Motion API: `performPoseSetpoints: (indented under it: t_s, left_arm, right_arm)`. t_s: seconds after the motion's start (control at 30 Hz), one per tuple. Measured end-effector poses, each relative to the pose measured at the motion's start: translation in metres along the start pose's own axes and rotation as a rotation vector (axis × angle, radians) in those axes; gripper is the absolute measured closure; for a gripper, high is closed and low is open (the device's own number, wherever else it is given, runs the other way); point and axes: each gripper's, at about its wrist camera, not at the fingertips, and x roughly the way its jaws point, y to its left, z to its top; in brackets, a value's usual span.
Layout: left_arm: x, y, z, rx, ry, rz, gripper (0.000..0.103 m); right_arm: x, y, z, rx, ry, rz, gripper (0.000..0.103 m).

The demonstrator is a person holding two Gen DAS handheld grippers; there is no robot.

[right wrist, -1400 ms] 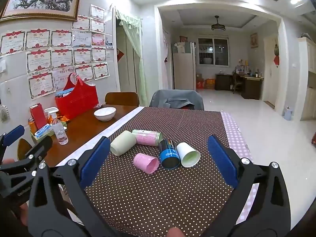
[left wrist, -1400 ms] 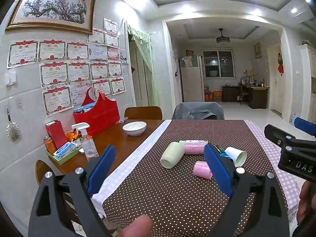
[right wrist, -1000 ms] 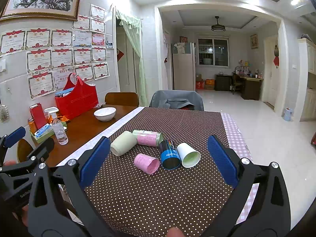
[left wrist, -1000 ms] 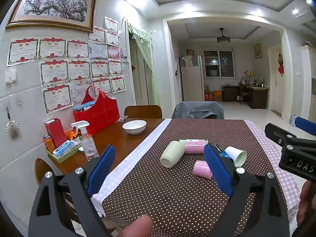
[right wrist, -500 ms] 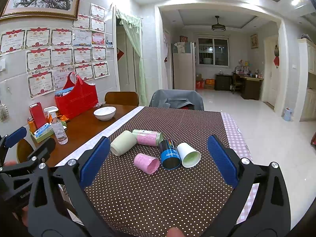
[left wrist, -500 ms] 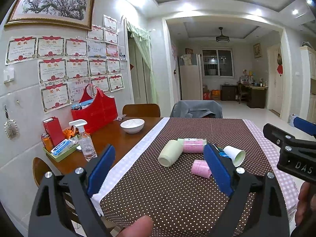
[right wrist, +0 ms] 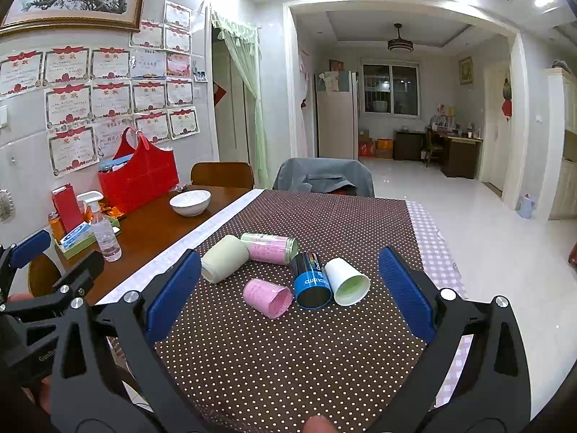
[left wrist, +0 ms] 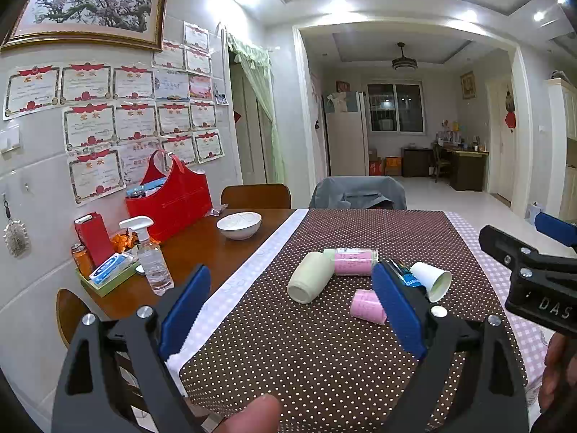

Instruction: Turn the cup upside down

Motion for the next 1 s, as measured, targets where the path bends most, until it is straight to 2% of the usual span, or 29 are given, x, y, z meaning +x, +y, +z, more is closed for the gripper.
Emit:
performPoseSetpoints:
  t_s: [0.1,0.3,0.57,1.0]
  left_arm:
    - [0.005,-0.002,0.002,0.002,0.005,0.000,0.013]
    - [0.025,-0.007,0.003,0.019,0.034,-0.001,0.013]
    - [0.068,-0.013,0.010,0.066,0.089,-0.029,0.013]
    - [0.178,-0.020,0.027,0.130,0.207,-0.111,0.013]
  right_arm:
    - [0.006,-0.001,0.001,0.000,0.010,0.001,0.006]
    - [0.024,-0.008,0.004,-0.003,-0.027,0.002,0.006]
    - [0.066,-0.016,0.012,0.005,0.026,-0.007,0.006]
    - [0.159,-0.033,0.026,0.010,0.153,-0.012,0.006]
